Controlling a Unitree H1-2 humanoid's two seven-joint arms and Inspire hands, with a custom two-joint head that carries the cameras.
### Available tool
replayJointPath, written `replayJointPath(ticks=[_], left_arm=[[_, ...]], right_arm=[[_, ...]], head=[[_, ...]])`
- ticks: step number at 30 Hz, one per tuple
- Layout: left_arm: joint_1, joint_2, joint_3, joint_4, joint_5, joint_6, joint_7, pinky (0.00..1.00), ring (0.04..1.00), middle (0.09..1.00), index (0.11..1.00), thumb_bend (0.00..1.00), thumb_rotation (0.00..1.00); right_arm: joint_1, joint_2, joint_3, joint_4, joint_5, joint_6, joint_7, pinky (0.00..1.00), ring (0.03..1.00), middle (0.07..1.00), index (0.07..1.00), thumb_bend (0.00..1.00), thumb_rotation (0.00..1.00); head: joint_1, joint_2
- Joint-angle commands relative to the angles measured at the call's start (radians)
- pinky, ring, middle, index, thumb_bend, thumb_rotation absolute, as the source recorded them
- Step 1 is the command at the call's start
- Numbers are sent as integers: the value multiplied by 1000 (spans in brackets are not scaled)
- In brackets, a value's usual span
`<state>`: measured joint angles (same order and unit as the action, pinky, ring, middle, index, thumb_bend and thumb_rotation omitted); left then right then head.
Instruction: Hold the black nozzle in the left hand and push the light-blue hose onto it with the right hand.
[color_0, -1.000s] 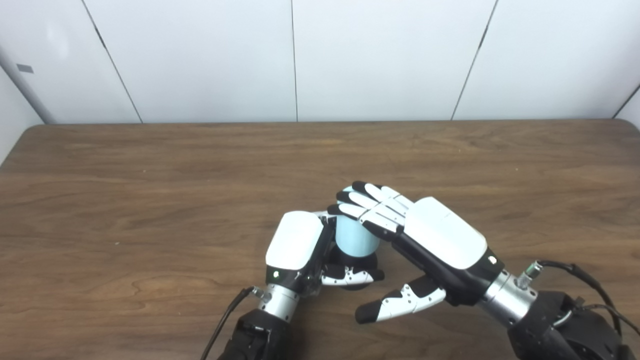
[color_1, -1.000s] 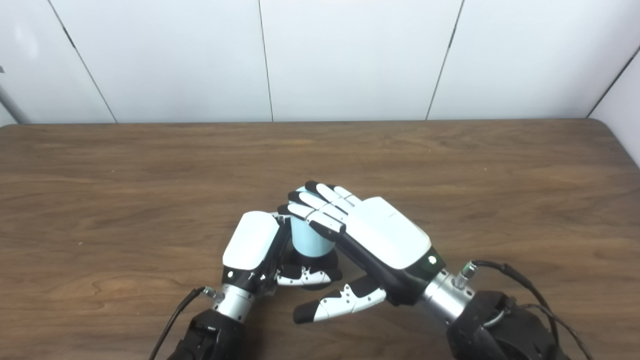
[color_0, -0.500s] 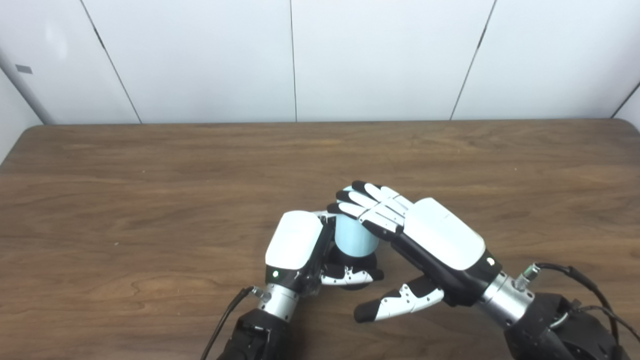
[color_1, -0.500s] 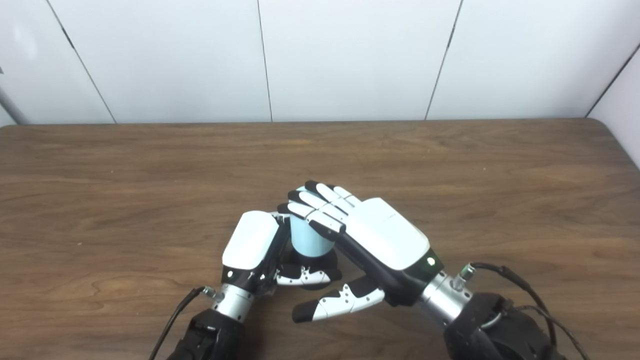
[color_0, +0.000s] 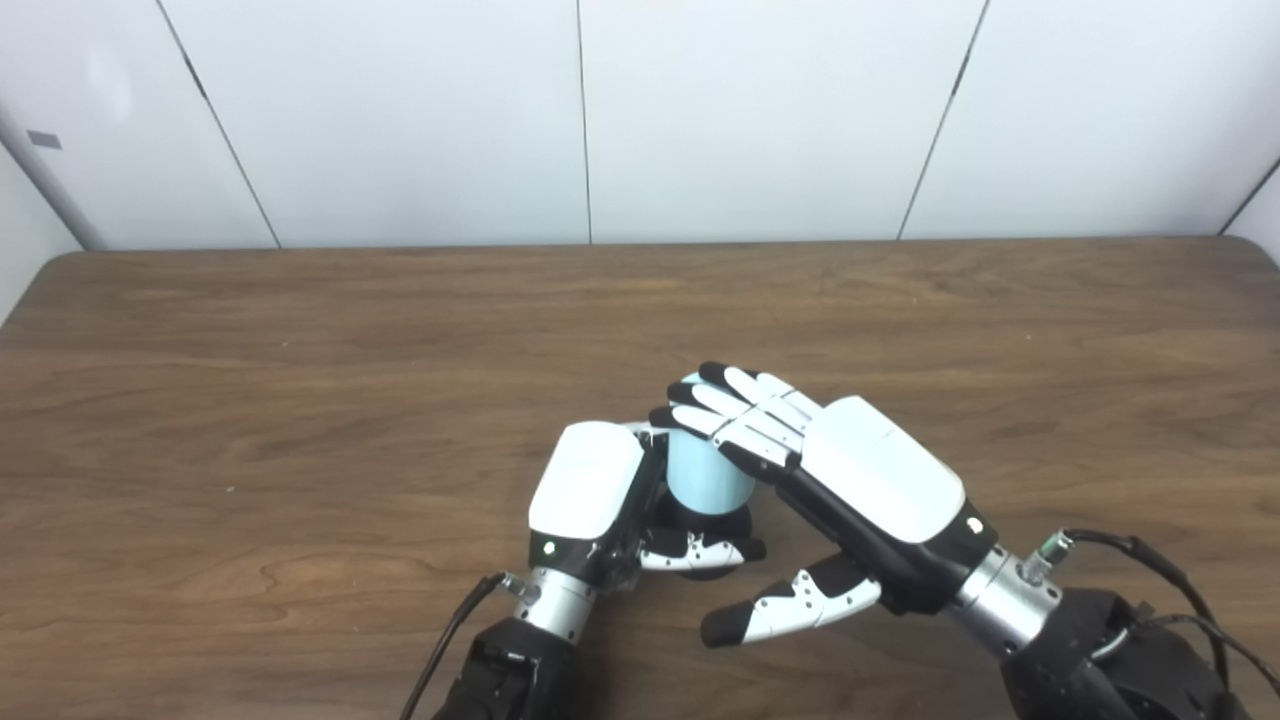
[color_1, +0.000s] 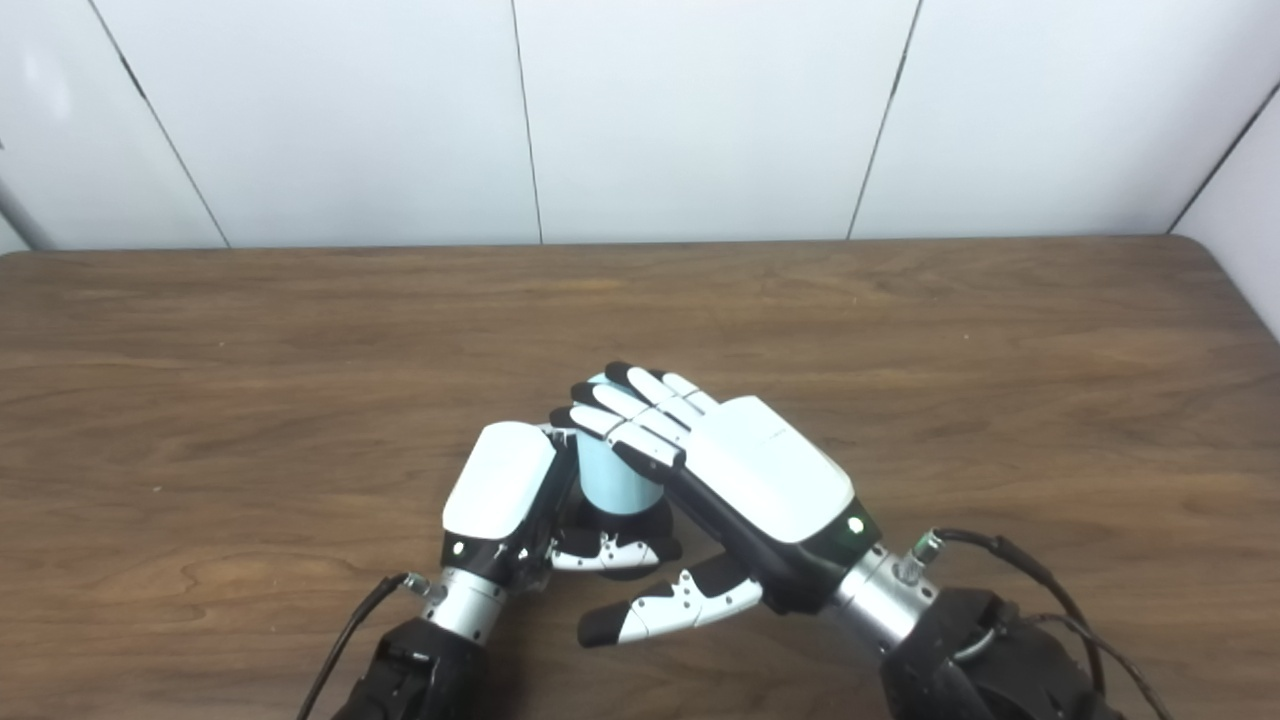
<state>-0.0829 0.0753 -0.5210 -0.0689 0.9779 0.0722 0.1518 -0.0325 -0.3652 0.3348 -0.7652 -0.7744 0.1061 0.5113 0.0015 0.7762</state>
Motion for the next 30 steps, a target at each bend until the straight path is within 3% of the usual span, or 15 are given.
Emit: replayJointPath(ticks=[1, 14, 30], left_arm=[[34, 6, -12, 29, 22, 44, -65, 372, 480, 466, 489, 478, 0], [35, 11, -12, 28, 25, 40, -62, 361, 465, 466, 489, 478, 0], [34, 13, -12, 27, 20, 38, -68, 357, 460, 446, 498, 477, 0]], right_arm=[[71, -55, 42, 85, -14, 36, 141, 943, 950, 917, 907, 745, 1000], [92, -69, 20, 79, -11, 44, 128, 938, 959, 930, 910, 719, 985], [42, -31, 28, 80, -12, 43, 115, 946, 965, 945, 926, 731, 1000]], head=[[1, 1], [0, 0], [2, 1]])
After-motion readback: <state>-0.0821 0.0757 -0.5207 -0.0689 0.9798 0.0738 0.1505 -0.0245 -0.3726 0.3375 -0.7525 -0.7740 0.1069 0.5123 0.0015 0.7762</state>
